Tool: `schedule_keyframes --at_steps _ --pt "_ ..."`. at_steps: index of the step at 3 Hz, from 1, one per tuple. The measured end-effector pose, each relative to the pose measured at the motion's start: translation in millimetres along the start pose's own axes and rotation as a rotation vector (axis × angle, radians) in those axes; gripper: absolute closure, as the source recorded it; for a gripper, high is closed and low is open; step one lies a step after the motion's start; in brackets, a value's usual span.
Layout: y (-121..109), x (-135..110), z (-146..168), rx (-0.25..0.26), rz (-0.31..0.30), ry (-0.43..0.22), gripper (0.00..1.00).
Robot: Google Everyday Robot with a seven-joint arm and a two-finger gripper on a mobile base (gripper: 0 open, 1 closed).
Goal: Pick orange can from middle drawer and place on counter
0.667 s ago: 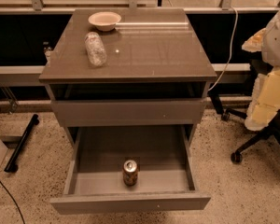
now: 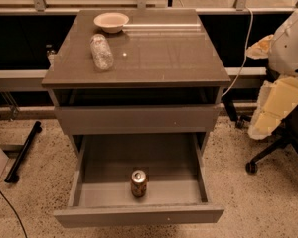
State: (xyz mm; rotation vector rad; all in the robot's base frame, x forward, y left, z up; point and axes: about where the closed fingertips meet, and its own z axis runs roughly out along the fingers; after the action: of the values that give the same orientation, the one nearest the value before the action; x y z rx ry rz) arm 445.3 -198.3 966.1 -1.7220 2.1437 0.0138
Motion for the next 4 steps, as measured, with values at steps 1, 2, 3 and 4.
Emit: schedule_keyframes --at_steps 1,2,3,4 --pt "11.3 -15.6 28.0 -0.025 -0.017 -0.133 0.00" --pt "14.6 -34.1 61.3 0.010 -0.010 -0.283 0.00" --pt "15.3 -34.5 65.4 0.016 -0.010 -0.268 0.00" --pt "21.4 -44.6 97.4 -0.010 -0.015 -0.307 0.00"
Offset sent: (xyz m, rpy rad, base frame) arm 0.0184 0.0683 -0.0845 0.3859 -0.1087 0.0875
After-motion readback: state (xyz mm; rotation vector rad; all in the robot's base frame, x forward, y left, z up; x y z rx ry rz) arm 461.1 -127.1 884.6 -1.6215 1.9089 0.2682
